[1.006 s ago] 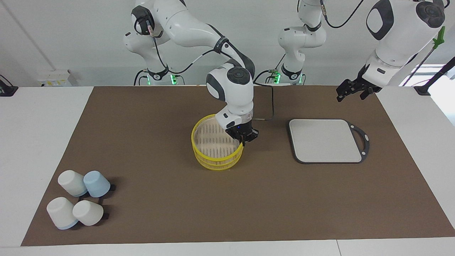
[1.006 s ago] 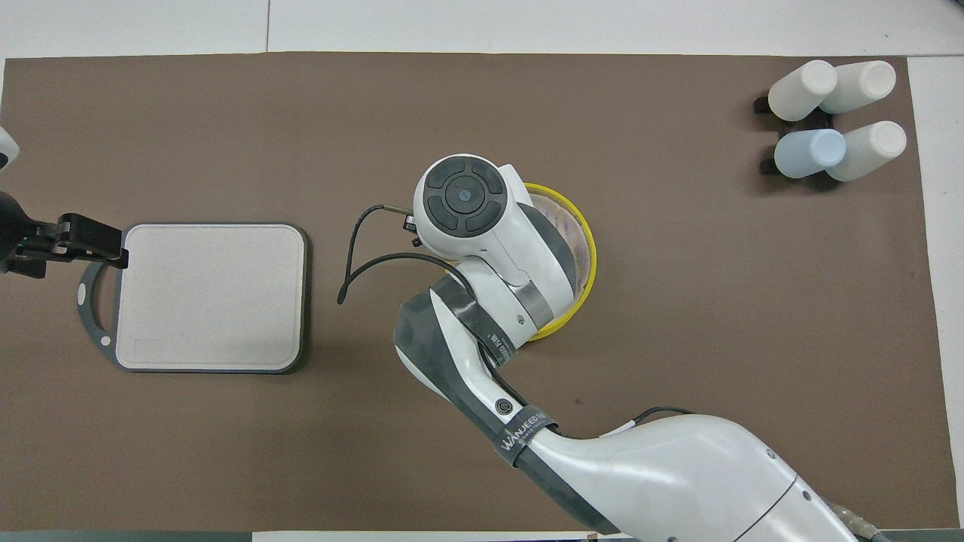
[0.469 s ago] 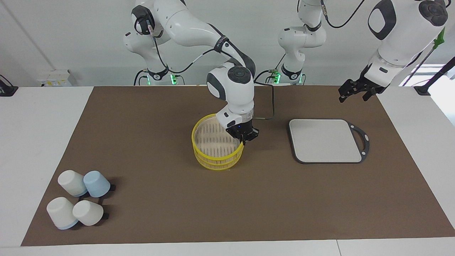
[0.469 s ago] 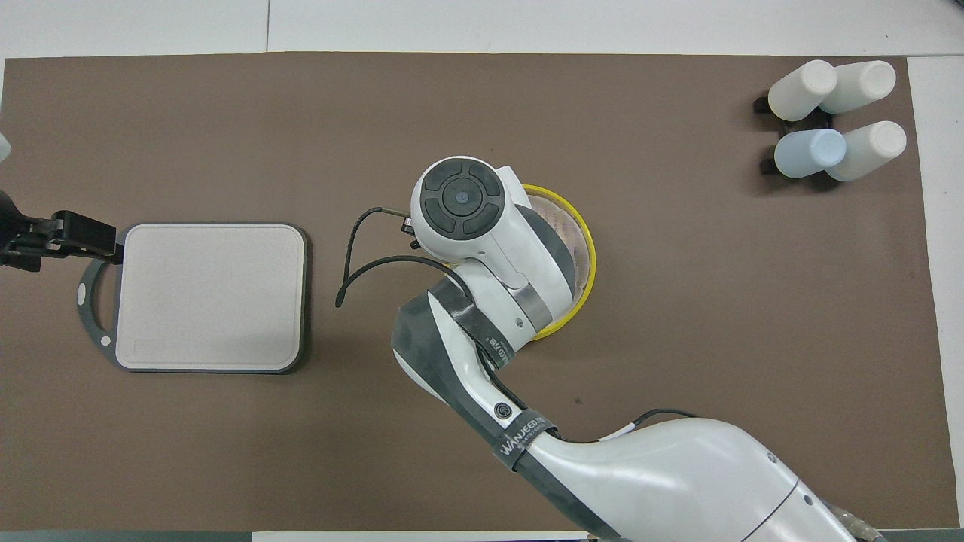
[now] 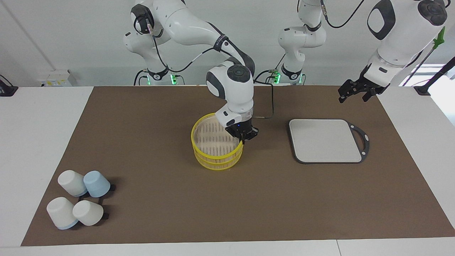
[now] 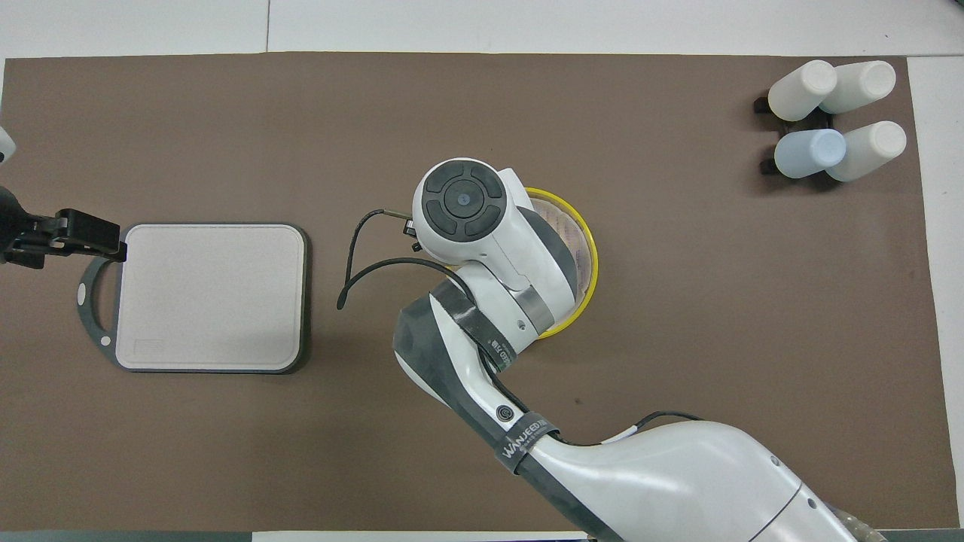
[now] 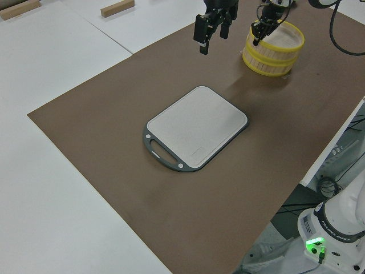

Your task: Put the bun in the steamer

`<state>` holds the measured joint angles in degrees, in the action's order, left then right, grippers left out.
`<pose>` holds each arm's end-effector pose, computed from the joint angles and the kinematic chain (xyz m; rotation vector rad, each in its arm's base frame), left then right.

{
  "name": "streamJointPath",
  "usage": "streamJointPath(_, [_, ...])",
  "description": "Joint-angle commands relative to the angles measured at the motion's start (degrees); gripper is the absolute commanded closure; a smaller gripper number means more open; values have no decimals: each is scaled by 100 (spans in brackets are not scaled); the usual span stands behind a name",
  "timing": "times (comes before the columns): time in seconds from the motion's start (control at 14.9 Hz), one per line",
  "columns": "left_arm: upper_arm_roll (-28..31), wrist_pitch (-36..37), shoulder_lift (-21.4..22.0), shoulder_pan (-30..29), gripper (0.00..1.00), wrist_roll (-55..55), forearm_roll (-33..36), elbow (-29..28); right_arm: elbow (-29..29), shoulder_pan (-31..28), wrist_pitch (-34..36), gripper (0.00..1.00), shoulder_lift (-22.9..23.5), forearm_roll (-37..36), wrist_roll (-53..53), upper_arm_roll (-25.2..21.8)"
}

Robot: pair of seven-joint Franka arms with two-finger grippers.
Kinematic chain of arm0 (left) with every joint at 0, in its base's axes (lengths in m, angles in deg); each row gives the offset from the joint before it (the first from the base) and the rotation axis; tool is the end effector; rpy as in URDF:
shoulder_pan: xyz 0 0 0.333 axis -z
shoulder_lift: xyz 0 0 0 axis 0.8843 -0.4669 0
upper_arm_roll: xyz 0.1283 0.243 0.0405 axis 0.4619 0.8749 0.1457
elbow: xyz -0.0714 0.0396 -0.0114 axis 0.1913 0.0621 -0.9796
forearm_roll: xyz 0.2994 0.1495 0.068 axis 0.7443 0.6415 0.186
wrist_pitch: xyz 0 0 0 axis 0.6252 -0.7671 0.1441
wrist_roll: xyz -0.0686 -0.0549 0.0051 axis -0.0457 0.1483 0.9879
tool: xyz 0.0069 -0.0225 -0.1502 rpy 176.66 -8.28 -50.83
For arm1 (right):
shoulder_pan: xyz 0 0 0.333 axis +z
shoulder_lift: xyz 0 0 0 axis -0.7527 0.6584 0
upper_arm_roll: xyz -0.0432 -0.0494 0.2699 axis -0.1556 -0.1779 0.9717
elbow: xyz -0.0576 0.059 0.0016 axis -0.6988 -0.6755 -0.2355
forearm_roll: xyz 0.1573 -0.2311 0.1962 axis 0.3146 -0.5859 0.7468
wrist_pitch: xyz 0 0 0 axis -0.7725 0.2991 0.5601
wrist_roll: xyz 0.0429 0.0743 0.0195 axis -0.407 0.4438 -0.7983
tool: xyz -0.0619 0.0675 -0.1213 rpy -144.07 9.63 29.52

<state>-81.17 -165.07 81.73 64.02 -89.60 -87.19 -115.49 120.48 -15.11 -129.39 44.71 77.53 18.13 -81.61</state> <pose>0.4929 -0.0124 0.5103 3.1195 -0.0180 -0.1340 0.5248 0.3930 0.3351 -3.0017 0.4954 -0.0909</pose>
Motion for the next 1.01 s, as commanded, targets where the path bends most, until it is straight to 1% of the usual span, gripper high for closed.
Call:
streamJointPath(0.0, [-68,-137,78,-53,0,-66,89,-129,395,-31,-100,100,-257,77,141,22])
streamJointPath(0.2, [-68,-146,78,-53,0,-66,89,-138,413,-22,-92,100,-266,77,132,22])
streamJointPath(0.27, [-68,-146,78,-53,0,-66,89,-138,413,-14,-83,72,-266,68,123,22])
streamJointPath(0.34, [-68,-137,78,-53,0,-66,89,-138,396,-5,-57,20,-266,68,114,22])
streamJointPath(0.4, [-68,-137,78,-53,0,-66,89,-138,352,-5,-13,0,-266,68,106,22])
streamJointPath(0.54, [-68,-146,78,-53,0,-75,89,-120,290,-83,66,0,-335,42,36,4])
streamJointPath(0.67, [-68,-163,78,-53,0,-75,89,-129,290,-477,494,0,-677,-2,-401,-4])
streamJointPath(0.8, [-68,-172,78,-53,0,-84,89,-129,299,-1118,1249,0,-1151,-2,-1741,4])
streamJointPath(0.94, [-68,-172,69,-53,0,-75,89,-129,299,-1646,1830,0,-1529,-20,-3026,-4])
